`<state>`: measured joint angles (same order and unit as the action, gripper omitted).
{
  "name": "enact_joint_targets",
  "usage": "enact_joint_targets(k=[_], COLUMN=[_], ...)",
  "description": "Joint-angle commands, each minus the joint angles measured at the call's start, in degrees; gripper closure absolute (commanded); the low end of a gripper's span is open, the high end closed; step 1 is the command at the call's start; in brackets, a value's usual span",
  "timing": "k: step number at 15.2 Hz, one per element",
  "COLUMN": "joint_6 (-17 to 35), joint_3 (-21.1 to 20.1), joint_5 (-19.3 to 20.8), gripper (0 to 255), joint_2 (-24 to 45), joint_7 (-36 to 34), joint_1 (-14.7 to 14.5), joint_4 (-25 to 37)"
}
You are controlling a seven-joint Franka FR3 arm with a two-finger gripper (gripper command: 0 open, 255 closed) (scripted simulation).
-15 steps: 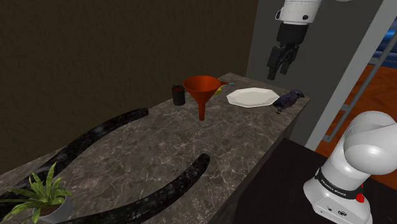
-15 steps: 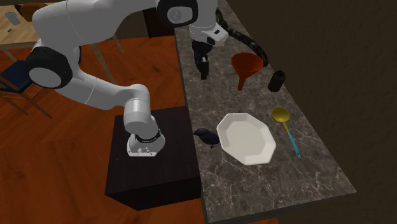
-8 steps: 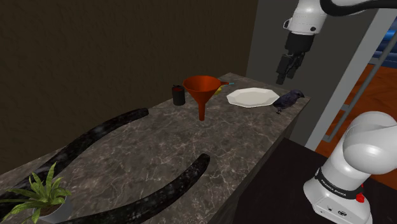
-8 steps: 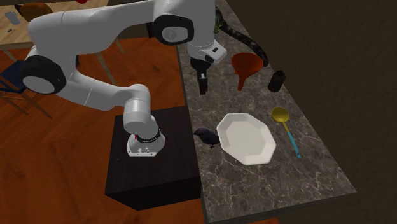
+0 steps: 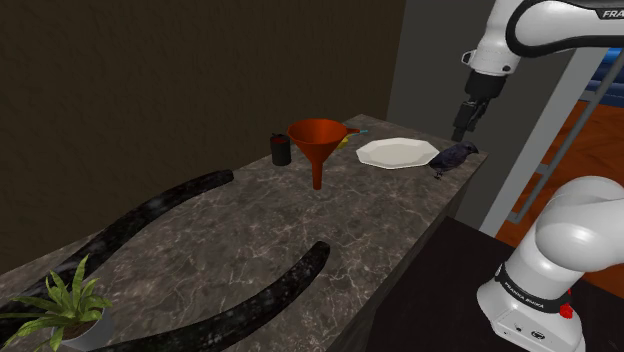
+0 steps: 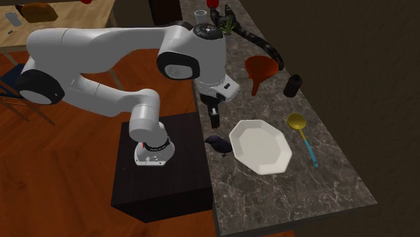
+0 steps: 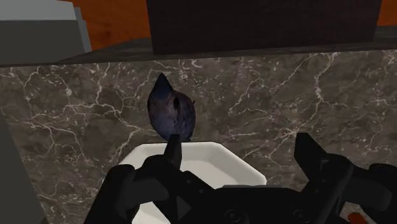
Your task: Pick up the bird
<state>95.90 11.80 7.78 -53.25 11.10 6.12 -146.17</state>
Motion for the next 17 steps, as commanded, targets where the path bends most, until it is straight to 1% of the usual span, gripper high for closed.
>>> enact_joint_targets(k=[1,4,5,12,14,15,17], joint_6=[1.3,4.2,4.8,10.0,10.5,10.6,10.6], joint_3=[2.6,6.9,7.7,9.1,9.2,9.2,9.2], joint_5=[2.4,5.9,6.5,7.9,8.0,8.0,8.1], gripper=[0,0,0,0,0,255,255], joint_2=[-0.4,0.3,0.5,0.5,0.5,0.5,0.4], joint_7=[2.8,6.9,7.6,7.5,7.5,7.5,7.5], joint_1=[1.2,2.8,3.1,3.7,3.8,3.8,3.8], joint_4=[-1.2,-2.7,-2.9,-8.2,-8.6,-8.8,-8.8])
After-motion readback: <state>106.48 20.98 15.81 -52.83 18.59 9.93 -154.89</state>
